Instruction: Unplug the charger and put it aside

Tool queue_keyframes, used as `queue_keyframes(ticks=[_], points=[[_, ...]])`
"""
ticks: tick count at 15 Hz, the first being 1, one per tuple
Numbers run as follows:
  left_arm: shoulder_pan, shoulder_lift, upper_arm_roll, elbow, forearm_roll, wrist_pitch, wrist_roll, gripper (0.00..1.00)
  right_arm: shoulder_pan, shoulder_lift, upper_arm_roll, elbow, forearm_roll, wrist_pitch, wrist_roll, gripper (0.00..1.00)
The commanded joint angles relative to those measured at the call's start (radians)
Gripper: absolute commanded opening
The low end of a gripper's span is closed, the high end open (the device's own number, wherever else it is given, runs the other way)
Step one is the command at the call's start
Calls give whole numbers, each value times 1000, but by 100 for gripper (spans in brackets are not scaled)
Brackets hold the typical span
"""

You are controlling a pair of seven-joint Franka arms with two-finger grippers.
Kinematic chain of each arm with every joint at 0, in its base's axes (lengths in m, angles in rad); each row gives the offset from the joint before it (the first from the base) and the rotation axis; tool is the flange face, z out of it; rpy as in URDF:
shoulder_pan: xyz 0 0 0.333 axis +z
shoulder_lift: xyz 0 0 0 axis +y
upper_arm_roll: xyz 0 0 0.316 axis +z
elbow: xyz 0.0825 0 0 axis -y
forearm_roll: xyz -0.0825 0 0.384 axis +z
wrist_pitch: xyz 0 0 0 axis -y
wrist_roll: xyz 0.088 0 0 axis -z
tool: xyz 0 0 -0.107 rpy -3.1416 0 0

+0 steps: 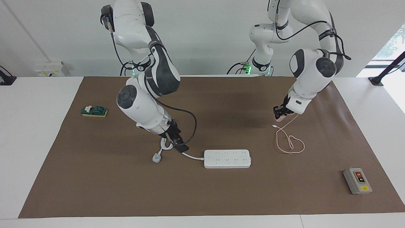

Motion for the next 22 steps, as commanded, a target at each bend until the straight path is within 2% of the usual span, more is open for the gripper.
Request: queue_keyframes(ticks=[1,6,8,9,11,12,13,15,19,20,22], points=[[77,-94,-7,-108,-105,25,149,0,-75,-138,9,-56,-92,-126,-194,100],[86,-119,-8,-237,-123,177,233,0,-195,-238,10,-78,-213,-259,-576,100],[130,-82,-7,-249,-244,190,412,3,-209,-292,10,-127,-265,-261,-676,100],[133,-71,-5,-260,-275,207,479,10,-216,-319,10,-145,-296,-259,-740,100],[141,-68,-4,-291,-277,268,517,37,-233,-355,10,-147,-339,-268,-851,100],[147,-65,-4,-292,-277,282,538,59,-244,-370,10,-151,-345,-270,-880,100],[158,-51,-4,-292,-277,289,557,100,-250,-394,10,-171,-349,-268,-900,100],[192,-45,-4,-292,-277,294,564,100,-259,-448,10,-204,-349,-264,-908,100],[221,-48,2,-233,-263,209,568,100,-285,-473,10,-179,-411,-289,-966,100],[222,-57,2,-205,-234,163,534,100,-293,-478,10,-181,-413,-320,-1017,100],[224,-80,7,-127,-75,69,434,100,-313,-487,7,-194,-410,-326,-1031,100]])
